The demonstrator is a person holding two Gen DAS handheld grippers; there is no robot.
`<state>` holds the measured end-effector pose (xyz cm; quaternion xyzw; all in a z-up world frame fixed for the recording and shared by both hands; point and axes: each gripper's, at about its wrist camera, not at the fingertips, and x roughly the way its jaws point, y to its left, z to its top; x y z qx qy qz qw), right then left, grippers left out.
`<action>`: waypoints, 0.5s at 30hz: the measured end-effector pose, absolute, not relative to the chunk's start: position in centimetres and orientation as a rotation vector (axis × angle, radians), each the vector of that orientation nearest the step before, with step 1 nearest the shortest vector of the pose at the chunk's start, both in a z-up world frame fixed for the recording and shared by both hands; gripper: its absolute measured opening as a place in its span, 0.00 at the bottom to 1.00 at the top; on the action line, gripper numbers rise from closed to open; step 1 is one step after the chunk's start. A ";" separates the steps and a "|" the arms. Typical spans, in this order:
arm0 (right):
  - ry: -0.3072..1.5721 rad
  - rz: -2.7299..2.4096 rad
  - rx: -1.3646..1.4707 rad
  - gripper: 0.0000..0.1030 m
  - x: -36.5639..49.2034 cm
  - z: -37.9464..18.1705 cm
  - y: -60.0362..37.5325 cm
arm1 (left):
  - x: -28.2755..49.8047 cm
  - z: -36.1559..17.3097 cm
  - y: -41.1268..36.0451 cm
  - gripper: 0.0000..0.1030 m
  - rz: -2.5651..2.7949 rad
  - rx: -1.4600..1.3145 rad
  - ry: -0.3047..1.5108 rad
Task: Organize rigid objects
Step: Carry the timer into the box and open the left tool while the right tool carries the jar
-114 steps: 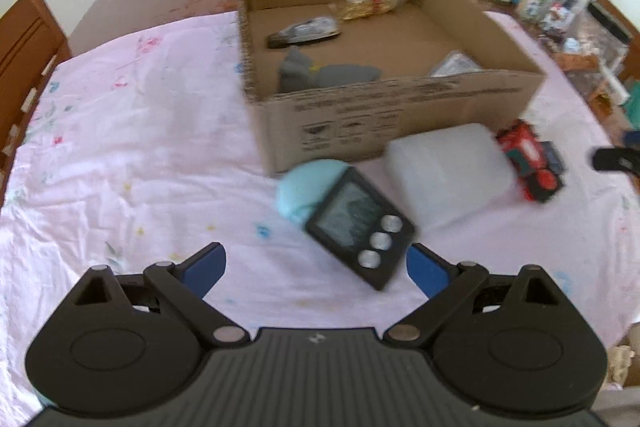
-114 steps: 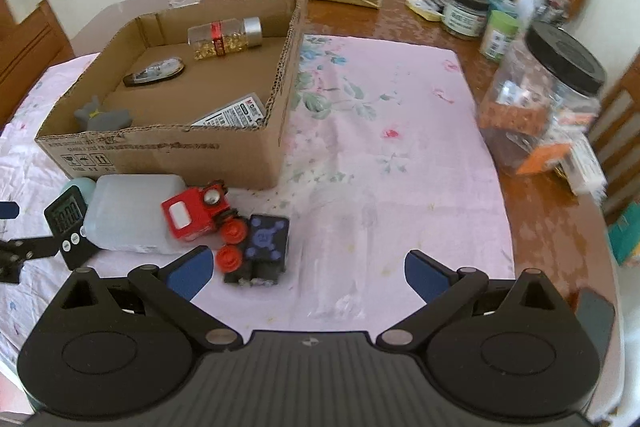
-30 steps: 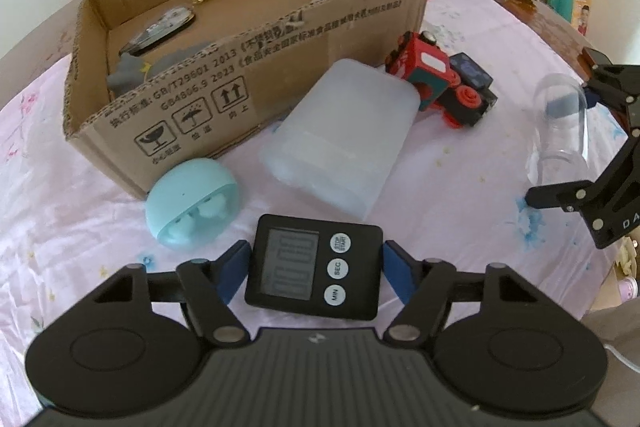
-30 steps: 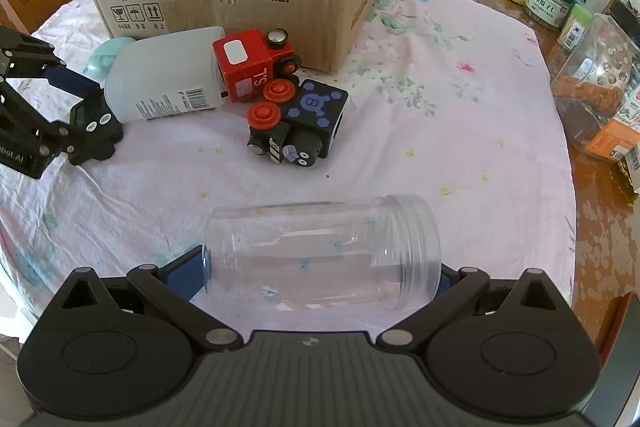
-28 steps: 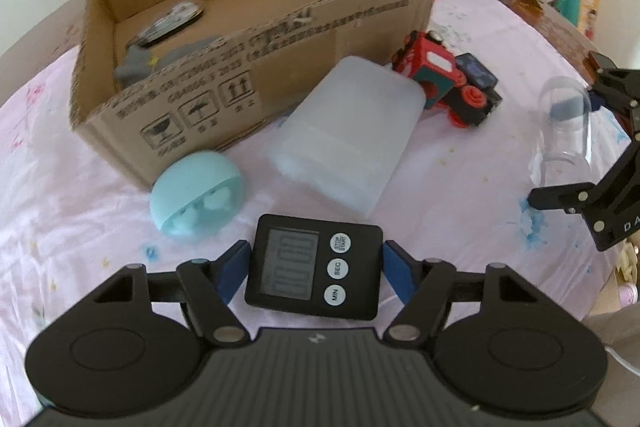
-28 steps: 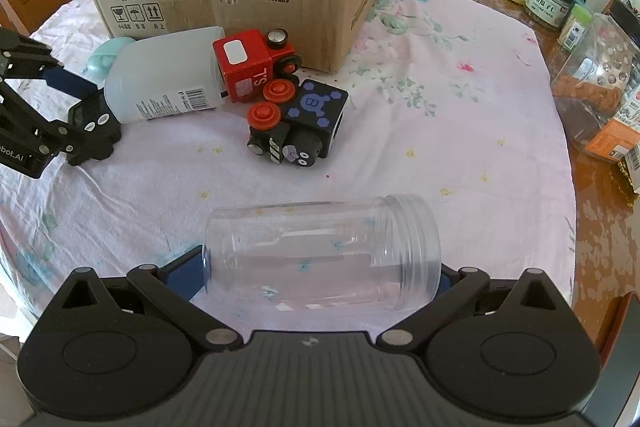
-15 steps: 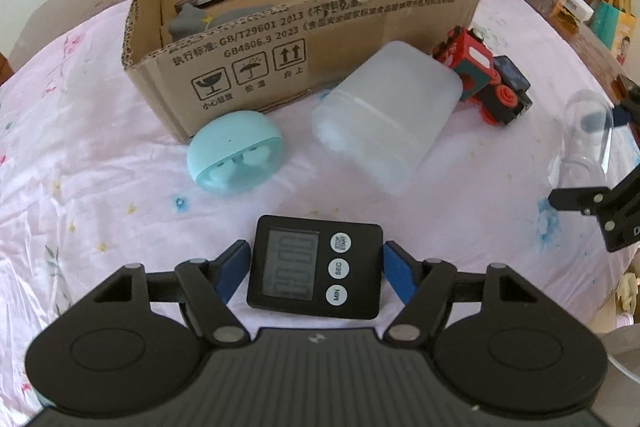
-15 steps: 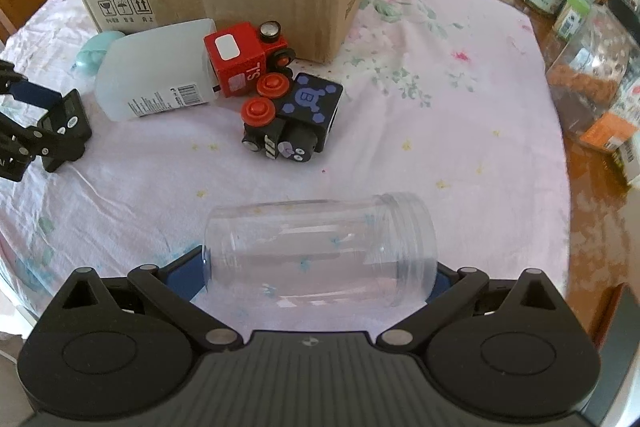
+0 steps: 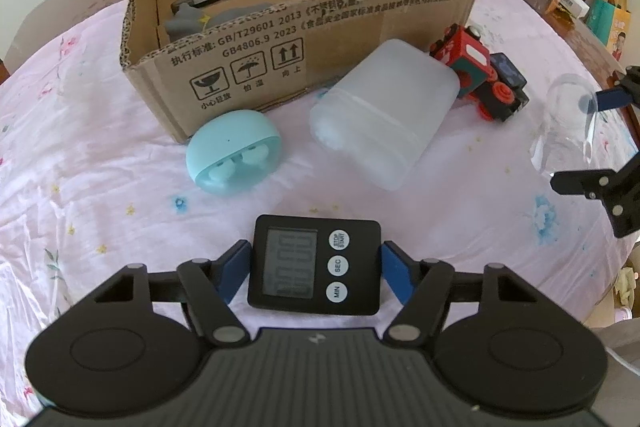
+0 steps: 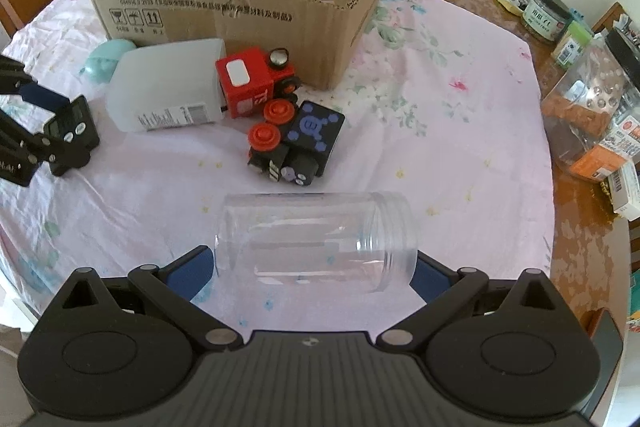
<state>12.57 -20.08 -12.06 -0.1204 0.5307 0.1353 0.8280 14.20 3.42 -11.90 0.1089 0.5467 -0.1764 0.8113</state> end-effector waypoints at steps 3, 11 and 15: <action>1.123 0.284 -0.255 1.00 13.0 -12.0 -19.8 | 14.1 -11.9 3.4 0.68 -0.371 0.233 1.165; 1.101 0.276 -0.263 0.96 13.6 -11.8 -19.3 | 14.0 -11.9 3.4 0.68 -0.370 0.232 1.168; 1.099 0.280 -0.270 0.91 13.9 -11.8 -19.1 | 14.2 -11.9 3.4 0.68 -0.371 0.234 1.172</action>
